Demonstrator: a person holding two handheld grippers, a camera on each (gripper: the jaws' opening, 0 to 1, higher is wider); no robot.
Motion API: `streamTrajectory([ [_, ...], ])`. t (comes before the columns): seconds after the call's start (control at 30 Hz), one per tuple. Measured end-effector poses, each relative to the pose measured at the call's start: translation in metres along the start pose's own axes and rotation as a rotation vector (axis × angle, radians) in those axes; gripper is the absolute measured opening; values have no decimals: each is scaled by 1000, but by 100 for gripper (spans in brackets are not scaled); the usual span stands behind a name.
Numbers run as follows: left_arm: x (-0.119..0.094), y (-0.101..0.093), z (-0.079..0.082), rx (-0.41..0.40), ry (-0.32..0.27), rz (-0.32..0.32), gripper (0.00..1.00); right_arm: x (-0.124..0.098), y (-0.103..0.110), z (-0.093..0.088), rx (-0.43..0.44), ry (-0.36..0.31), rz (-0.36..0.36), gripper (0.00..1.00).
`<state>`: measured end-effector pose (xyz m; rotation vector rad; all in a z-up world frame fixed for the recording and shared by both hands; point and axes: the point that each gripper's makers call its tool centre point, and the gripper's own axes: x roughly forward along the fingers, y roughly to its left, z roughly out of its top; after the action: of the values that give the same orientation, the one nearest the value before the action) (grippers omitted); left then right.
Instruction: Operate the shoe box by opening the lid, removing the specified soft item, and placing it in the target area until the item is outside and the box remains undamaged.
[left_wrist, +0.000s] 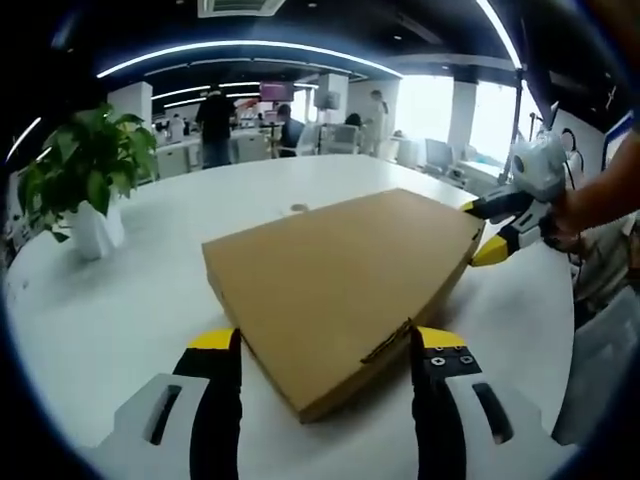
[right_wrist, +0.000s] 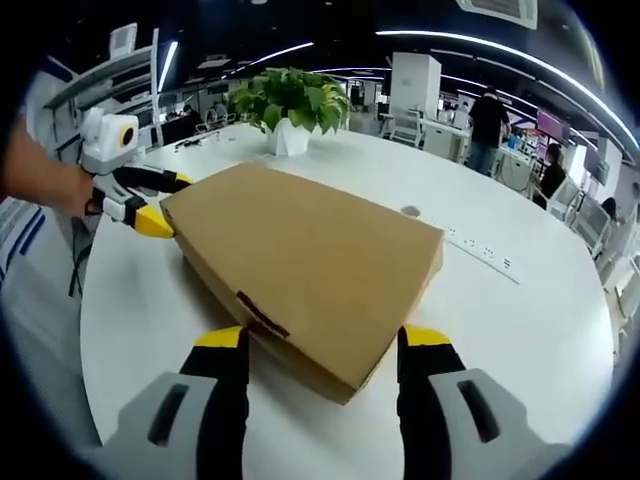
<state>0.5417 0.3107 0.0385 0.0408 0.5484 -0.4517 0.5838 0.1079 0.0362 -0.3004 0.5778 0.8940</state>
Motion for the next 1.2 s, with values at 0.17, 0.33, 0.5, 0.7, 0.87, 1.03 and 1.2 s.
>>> streamTrajectory([
  [0.17, -10, -8, -6, 13, 12, -22, 69, -13, 16, -11, 18, 2, -16, 54],
  [0.33, -23, -17, -16, 19, 20, -37, 69, -24, 31, -20, 28, 5, -26, 54],
  [0.5, -42, -31, -27, 23, 31, -48, 69, -38, 49, -30, 39, 11, -26, 53],
  [0.7, -61, -44, -40, 25, 44, -57, 69, -54, 70, -42, 47, 17, -29, 53],
  [0.87, -77, -56, -52, 27, 51, -66, 69, -68, 88, -53, 59, 13, -33, 53],
  [1.03, -89, -67, -60, 23, 52, -71, 69, -79, 101, -61, 63, 13, -37, 53],
  [1.2, -94, -72, -62, 28, 60, -79, 69, -85, 108, -65, 68, 13, -40, 53],
])
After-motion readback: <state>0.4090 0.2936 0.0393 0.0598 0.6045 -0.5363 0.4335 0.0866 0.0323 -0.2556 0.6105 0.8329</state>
